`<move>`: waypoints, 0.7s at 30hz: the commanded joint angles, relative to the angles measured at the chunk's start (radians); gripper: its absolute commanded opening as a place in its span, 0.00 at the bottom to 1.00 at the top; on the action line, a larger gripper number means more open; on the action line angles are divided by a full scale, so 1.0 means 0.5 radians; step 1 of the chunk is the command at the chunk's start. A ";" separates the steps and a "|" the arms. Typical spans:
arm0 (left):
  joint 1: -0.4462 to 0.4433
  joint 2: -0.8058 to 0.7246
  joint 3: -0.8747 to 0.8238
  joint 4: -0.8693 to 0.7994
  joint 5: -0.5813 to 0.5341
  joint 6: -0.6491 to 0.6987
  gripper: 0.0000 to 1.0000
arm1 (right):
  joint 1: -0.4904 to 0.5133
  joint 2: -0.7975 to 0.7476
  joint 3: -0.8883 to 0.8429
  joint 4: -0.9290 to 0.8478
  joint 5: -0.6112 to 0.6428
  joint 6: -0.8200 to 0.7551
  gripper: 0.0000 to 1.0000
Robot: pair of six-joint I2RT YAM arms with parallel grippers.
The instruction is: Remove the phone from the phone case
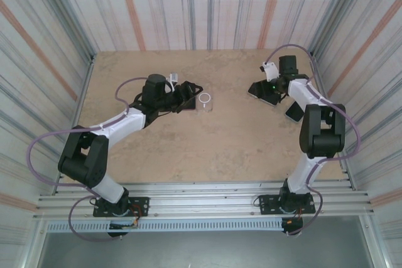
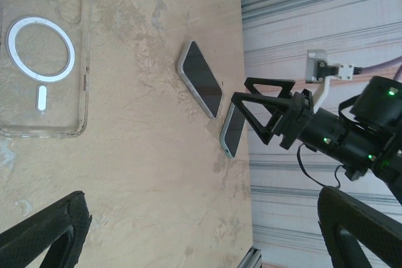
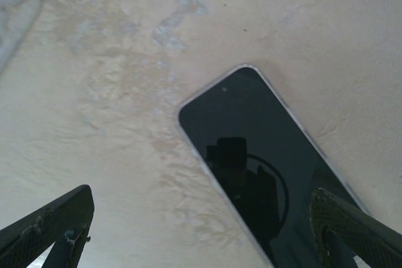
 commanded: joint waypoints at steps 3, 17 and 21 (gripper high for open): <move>-0.011 -0.046 0.096 -0.121 0.017 0.095 0.97 | -0.054 0.228 0.201 -0.132 -0.064 -0.256 0.91; -0.020 0.009 0.110 -0.171 0.006 0.112 0.96 | -0.127 0.620 0.599 -0.454 -0.135 -0.527 0.99; -0.020 0.009 0.118 -0.206 -0.010 0.140 0.96 | -0.134 0.697 0.693 -0.509 -0.186 -0.575 0.99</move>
